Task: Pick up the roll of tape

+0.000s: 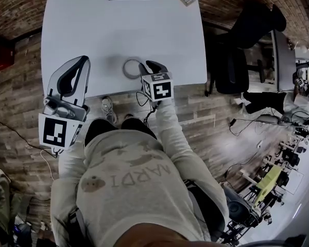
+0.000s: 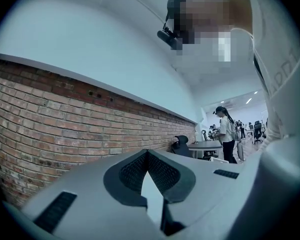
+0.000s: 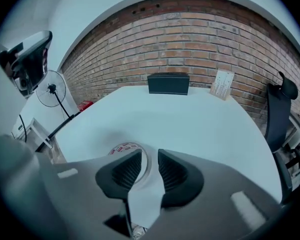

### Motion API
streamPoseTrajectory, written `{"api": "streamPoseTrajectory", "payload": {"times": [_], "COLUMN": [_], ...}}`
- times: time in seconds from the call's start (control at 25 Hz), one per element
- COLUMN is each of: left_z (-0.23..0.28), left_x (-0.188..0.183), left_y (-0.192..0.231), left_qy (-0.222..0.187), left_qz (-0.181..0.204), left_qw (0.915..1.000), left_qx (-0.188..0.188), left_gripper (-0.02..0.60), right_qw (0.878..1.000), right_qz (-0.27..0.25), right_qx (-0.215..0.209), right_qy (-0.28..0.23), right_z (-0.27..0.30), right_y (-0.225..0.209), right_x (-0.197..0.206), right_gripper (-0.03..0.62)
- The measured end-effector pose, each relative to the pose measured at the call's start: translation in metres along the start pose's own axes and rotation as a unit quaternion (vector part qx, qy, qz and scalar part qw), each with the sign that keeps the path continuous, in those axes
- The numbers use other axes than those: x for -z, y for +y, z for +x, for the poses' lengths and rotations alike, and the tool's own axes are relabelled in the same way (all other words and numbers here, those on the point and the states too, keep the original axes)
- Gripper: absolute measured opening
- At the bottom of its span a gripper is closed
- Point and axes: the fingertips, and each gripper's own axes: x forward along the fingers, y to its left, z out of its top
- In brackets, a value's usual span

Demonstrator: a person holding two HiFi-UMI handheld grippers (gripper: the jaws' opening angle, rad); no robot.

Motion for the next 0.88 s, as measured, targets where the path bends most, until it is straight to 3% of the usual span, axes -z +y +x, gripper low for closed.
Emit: {"api": "streamPoseTrajectory", "payload": {"times": [0.48,0.72,0.88], "left_z": [0.0,0.002,0.001], "left_x": [0.012,0.013,0.013], "left_y": [0.024,0.03,0.031], "left_qy": [0.012,0.011,0.01], "left_qz": [-0.007,-0.009,-0.007], "left_qw": [0.9999,0.9999,0.9999], "left_qx": [-0.004,-0.006,-0.007], "left_gripper": [0.002,0.002,0.002], "right_qw": [0.997,0.998,0.998], "right_qz": [-0.021,-0.006,-0.008], "right_qx": [0.018,0.017,0.028], "right_qy": [0.07,0.067,0.055], "right_z": [0.037,0.039,0.038], "right_y": [0.005,0.006,0.005], "right_x": [0.023,0.022,0.02], "right_gripper": [0.123,0.06,0.057]}}
